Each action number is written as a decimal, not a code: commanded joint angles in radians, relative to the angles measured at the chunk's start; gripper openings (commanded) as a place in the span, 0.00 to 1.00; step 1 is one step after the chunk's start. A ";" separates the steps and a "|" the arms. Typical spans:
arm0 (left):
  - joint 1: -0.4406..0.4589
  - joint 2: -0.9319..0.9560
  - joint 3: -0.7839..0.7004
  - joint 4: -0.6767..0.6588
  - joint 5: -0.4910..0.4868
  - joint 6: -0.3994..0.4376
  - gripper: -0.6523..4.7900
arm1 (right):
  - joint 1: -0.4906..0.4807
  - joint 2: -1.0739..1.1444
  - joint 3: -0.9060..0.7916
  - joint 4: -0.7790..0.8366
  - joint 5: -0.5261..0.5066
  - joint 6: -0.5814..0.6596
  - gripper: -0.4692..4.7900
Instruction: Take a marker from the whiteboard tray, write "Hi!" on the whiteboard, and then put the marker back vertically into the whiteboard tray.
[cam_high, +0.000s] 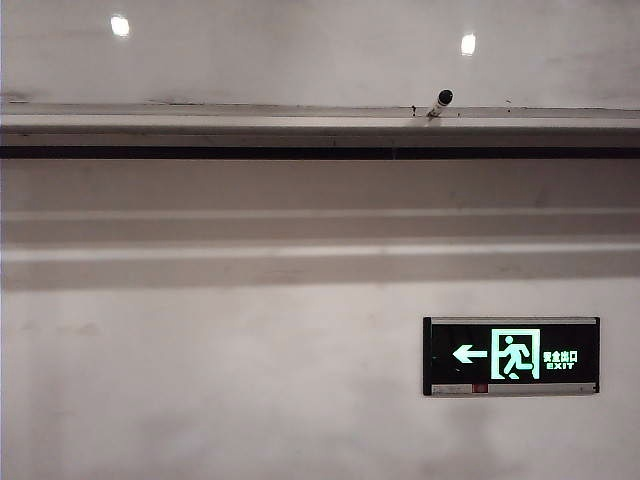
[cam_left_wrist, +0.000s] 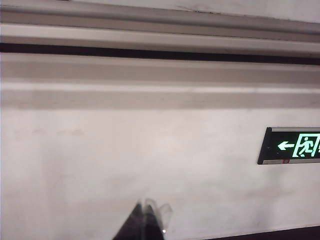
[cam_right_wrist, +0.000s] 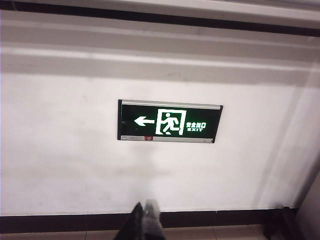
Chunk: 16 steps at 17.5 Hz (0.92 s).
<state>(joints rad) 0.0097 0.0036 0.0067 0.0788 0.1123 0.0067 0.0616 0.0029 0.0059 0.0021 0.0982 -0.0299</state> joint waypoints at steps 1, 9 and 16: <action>0.000 -0.001 0.002 0.013 0.005 0.004 0.11 | 0.000 -0.001 -0.001 0.018 0.004 0.004 0.08; 0.000 -0.001 0.031 0.002 -0.004 -0.068 0.11 | 0.000 -0.001 0.042 0.024 0.004 0.005 0.08; 0.000 0.145 0.482 -0.197 -0.018 -0.180 0.11 | 0.000 0.166 0.440 -0.080 0.014 0.004 0.08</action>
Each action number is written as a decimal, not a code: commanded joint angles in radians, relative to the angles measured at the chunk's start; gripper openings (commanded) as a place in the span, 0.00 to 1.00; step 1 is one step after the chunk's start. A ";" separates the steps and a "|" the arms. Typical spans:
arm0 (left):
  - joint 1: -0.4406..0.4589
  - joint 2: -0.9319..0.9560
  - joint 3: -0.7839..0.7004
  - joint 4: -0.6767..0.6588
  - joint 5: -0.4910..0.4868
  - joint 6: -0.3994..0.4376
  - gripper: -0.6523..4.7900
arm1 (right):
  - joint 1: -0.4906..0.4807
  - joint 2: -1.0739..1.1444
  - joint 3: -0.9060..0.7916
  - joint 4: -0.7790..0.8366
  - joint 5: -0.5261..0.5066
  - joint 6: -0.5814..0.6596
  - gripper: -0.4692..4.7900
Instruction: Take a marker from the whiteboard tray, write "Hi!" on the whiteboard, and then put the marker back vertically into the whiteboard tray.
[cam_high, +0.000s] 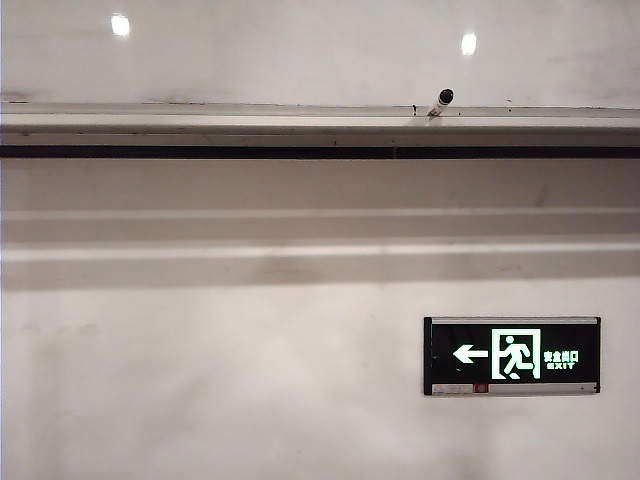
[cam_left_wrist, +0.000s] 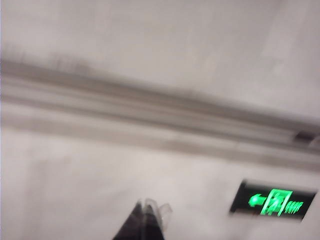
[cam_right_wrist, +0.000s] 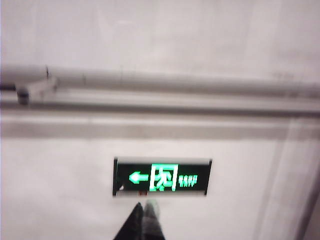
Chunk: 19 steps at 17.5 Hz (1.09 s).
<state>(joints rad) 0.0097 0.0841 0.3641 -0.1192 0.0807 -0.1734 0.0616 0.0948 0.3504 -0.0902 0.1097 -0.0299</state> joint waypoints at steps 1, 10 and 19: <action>0.000 0.129 0.224 -0.008 0.013 0.000 0.11 | 0.000 0.144 0.173 0.012 0.003 0.004 0.08; -0.002 0.834 1.078 -0.291 0.240 0.029 0.11 | 0.106 0.800 0.709 0.116 -0.007 0.012 0.08; -0.378 1.106 1.365 -0.404 0.078 0.140 0.11 | 0.329 1.126 0.829 0.248 -0.008 0.013 0.08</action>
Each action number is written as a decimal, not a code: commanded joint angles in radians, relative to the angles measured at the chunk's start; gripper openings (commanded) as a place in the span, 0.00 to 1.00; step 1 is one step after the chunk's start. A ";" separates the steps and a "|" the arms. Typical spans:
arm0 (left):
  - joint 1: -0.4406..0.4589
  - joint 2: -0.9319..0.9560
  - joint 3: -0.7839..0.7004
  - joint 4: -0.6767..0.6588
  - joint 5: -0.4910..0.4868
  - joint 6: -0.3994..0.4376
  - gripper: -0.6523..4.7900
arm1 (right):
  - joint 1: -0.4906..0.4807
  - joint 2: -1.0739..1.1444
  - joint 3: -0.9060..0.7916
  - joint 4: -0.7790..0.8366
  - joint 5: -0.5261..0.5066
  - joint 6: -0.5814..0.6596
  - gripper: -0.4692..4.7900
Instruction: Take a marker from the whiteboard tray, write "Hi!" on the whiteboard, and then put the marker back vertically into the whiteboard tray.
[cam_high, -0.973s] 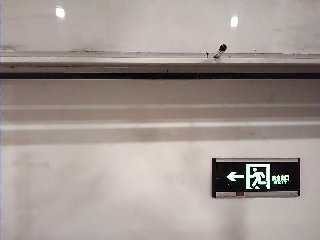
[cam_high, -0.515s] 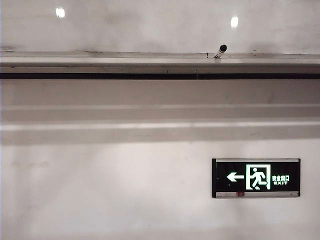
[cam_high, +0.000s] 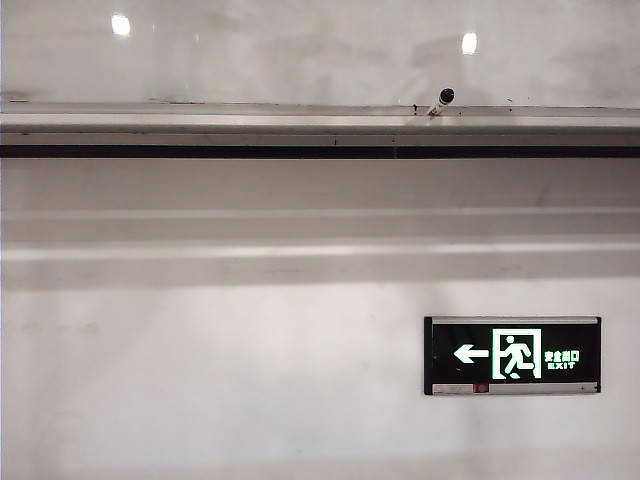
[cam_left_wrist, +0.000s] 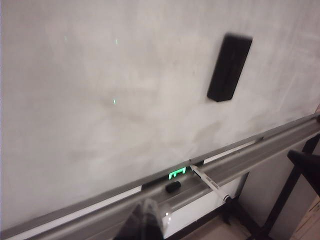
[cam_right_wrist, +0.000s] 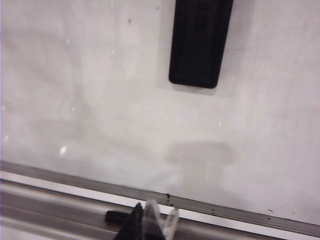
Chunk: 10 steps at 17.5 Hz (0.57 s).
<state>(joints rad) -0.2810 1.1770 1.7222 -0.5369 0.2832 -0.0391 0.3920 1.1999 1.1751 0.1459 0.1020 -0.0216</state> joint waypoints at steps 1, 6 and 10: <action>-0.129 0.022 0.007 0.021 -0.150 0.005 0.11 | -0.001 0.037 0.000 0.009 0.000 0.011 0.08; -0.191 0.033 0.007 0.090 -0.144 0.005 0.11 | -0.001 0.143 0.000 0.027 0.029 0.133 0.77; -0.191 0.034 0.008 0.090 -0.145 0.005 0.11 | 0.013 0.197 -0.070 0.160 0.099 0.145 0.79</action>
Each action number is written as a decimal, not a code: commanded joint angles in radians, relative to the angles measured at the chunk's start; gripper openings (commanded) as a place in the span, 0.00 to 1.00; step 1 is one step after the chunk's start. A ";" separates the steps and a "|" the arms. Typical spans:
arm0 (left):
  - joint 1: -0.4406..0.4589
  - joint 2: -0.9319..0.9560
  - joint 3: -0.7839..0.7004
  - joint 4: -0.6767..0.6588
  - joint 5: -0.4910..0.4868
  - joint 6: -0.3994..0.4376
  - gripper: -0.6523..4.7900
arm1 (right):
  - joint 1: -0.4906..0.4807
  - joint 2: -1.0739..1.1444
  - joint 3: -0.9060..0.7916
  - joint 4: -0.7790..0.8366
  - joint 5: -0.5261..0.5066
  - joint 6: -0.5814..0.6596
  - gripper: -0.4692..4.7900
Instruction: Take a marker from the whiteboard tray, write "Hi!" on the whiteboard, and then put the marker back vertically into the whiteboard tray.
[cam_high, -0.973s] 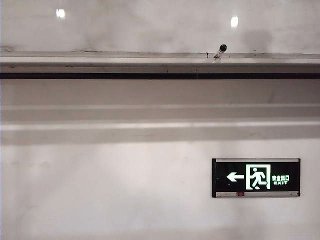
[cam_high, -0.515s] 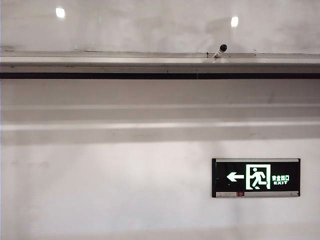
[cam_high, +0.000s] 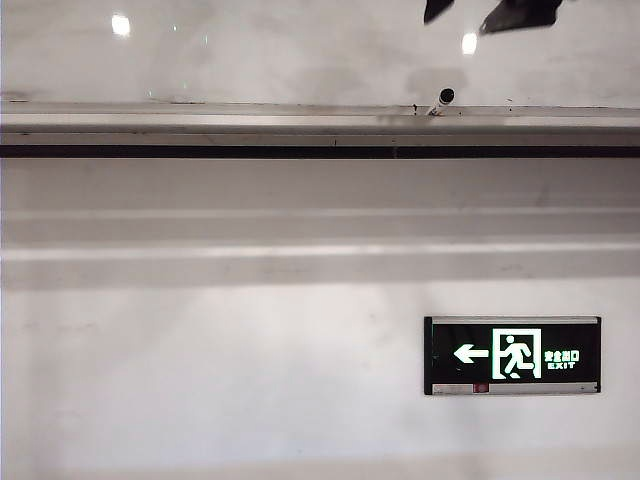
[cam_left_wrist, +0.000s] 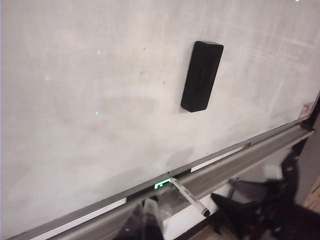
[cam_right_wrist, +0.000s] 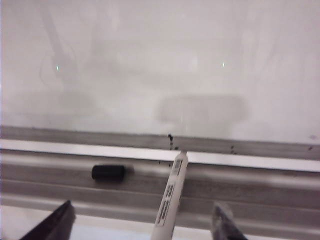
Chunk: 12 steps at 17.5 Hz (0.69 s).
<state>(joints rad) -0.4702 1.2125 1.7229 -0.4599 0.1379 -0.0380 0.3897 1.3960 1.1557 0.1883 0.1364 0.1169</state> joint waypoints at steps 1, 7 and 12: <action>-0.002 0.000 0.007 0.012 0.000 0.004 0.11 | 0.026 0.000 -0.077 0.134 0.126 -0.016 0.79; -0.002 0.003 0.007 0.001 0.011 0.004 0.11 | 0.026 0.093 -0.146 0.352 0.089 -0.039 0.79; -0.002 0.003 0.007 0.001 0.024 0.004 0.11 | 0.024 0.169 -0.144 0.427 0.098 -0.039 0.79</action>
<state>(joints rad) -0.4706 1.2186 1.7229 -0.4683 0.1555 -0.0380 0.4145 1.5600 1.0046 0.5735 0.2279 0.0811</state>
